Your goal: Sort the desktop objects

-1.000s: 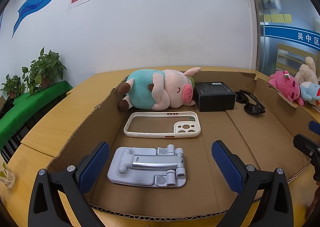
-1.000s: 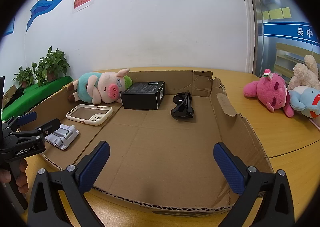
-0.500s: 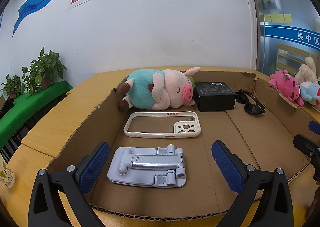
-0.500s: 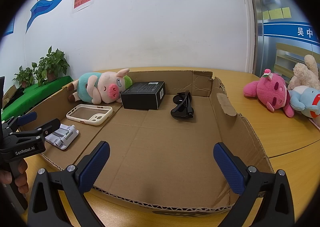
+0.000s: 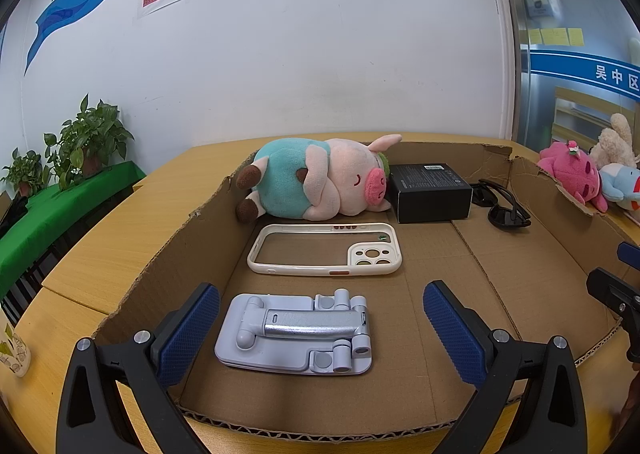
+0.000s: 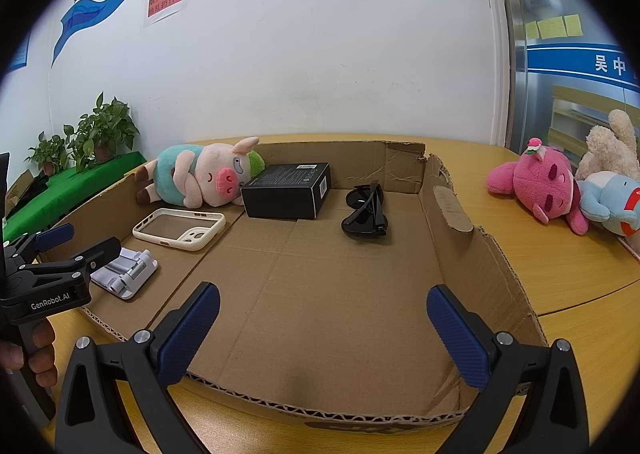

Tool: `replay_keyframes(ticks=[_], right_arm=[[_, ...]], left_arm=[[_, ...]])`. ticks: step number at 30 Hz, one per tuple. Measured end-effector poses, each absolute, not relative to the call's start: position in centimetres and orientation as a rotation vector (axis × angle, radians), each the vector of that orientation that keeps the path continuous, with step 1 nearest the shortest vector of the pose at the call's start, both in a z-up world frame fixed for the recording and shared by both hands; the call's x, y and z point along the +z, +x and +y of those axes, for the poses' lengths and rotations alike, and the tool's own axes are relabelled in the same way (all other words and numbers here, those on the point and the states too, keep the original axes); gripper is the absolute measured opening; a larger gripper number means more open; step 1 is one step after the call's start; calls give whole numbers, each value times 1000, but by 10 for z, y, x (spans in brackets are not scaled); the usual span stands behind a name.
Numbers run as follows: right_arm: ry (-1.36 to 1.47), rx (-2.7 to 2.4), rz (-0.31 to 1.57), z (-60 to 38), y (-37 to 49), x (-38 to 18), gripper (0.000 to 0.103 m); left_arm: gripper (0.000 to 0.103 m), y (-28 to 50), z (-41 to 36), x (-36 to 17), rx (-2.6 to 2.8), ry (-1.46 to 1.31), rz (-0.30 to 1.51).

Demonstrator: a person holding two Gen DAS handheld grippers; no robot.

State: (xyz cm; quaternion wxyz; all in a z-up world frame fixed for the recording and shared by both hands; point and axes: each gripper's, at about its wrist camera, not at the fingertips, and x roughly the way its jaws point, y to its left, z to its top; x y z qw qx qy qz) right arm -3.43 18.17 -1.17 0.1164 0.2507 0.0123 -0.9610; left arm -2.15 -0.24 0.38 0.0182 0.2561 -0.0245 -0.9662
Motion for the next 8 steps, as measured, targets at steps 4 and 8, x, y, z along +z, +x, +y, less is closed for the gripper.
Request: replay_keyframes(ticks=[4, 8], right_arm=[[733, -2814, 36, 182, -34, -12, 103], [734, -2813, 36, 182, -34, -12, 103]], left_arm=[[103, -22, -3, 4, -3001, 795, -77], [103, -22, -2, 4, -3001, 795, -76]])
